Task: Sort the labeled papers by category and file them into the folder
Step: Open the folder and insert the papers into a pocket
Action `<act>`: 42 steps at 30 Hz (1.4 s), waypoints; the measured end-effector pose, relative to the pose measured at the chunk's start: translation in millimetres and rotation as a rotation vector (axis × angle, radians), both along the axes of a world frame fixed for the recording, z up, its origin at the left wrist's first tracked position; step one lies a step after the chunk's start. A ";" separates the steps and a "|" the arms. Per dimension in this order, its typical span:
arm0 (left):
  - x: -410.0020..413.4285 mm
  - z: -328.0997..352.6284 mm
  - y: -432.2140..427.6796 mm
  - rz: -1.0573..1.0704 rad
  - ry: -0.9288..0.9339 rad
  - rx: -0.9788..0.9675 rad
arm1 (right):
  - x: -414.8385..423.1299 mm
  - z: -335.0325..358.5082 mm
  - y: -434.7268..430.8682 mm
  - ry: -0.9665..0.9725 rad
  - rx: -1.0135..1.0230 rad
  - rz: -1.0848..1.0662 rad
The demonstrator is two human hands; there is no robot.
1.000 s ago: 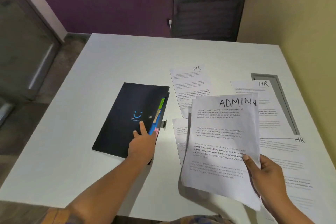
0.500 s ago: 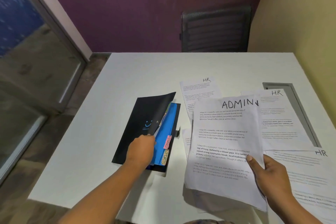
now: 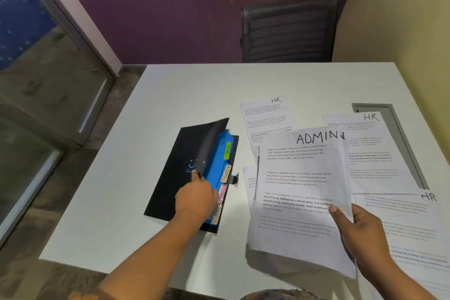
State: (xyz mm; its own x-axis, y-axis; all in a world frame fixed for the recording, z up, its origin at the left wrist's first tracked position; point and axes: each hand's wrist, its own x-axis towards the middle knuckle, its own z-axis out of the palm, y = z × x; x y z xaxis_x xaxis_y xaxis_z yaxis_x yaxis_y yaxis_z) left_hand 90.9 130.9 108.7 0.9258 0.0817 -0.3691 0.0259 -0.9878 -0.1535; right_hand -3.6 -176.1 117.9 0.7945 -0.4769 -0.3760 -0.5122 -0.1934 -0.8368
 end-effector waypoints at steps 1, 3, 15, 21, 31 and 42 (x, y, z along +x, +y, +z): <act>-0.3 -3.8 -0.1 0.006 0.001 0.011 | 0.0 0.6 0.4 -0.007 0.004 -0.001; -2.0 -8.9 0.2 -0.015 0.034 0.035 | 0.1 1.7 0.9 -0.012 0.012 -0.004; -9.3 -3.1 3.2 -0.006 -0.028 -0.156 | 14.1 14.2 11.7 -0.078 0.077 0.003; -12.6 6.0 1.7 0.037 -0.064 -0.355 | 42.9 26.6 33.0 -0.133 0.002 0.104; -17.9 25.7 -7.1 0.177 -0.142 -0.614 | 78.2 31.5 72.3 -0.210 -0.132 0.213; -25.8 45.3 -15.4 0.186 -0.194 -0.727 | 83.5 32.6 95.5 -0.238 -0.327 0.416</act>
State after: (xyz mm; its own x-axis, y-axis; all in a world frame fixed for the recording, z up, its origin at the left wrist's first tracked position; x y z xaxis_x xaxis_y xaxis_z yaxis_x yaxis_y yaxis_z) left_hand 65.2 115.5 154.0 0.9742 0.0418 -0.2220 0.1617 -0.8150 0.5564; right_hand 79.9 -80.6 150.5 0.9845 -0.1682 -0.0498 -0.1431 -0.6062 -0.7823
